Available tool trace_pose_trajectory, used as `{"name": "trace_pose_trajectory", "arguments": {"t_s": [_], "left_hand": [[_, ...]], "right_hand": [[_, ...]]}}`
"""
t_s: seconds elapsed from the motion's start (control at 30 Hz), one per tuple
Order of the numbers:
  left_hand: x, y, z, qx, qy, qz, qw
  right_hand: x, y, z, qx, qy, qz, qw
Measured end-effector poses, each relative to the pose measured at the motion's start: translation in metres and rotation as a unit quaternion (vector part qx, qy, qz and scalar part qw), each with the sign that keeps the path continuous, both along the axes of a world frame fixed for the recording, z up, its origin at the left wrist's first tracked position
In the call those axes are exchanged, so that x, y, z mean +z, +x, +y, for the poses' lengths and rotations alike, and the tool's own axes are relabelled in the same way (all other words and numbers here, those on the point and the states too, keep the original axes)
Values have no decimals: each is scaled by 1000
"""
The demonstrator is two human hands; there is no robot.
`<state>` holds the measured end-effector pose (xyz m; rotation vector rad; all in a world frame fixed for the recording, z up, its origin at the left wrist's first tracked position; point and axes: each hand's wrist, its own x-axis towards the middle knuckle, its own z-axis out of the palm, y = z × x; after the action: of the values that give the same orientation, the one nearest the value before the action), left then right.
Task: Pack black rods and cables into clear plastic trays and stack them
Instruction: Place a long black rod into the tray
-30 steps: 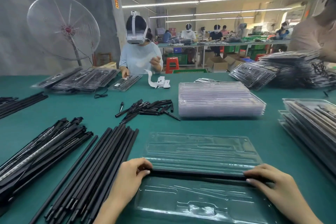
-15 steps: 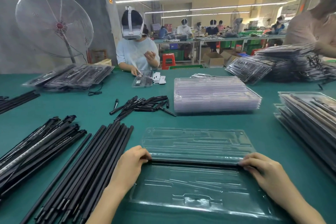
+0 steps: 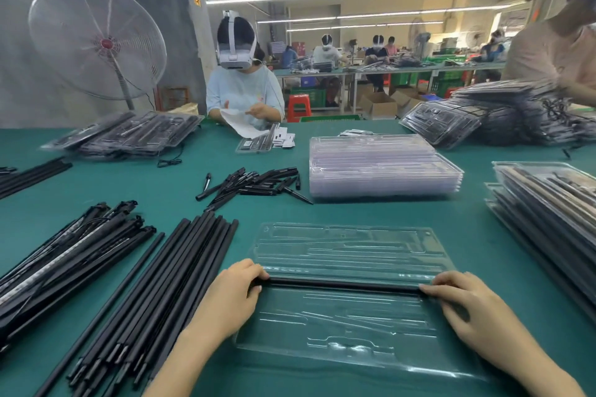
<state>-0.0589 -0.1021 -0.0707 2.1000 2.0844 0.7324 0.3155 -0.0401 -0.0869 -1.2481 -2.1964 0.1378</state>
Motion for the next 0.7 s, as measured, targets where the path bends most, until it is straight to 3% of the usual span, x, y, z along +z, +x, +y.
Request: {"name": "trace_pose_trajectory", "arguments": {"t_s": [0.13, 0.27, 0.5, 0.7], "left_hand": [[14, -13, 25, -1, -30, -67, 997], [16, -25, 60, 27, -35, -24, 999], [28, -69, 125, 125, -35, -38, 991], [32, -119, 168, 153, -125, -17, 980]], "right_hand": [[8, -2, 22, 1, -47, -2, 999], [18, -9, 50, 25, -82, 55, 995], [38, -55, 95, 103, -82, 77, 988], [41, -174, 142, 216, -154, -112, 958]]}}
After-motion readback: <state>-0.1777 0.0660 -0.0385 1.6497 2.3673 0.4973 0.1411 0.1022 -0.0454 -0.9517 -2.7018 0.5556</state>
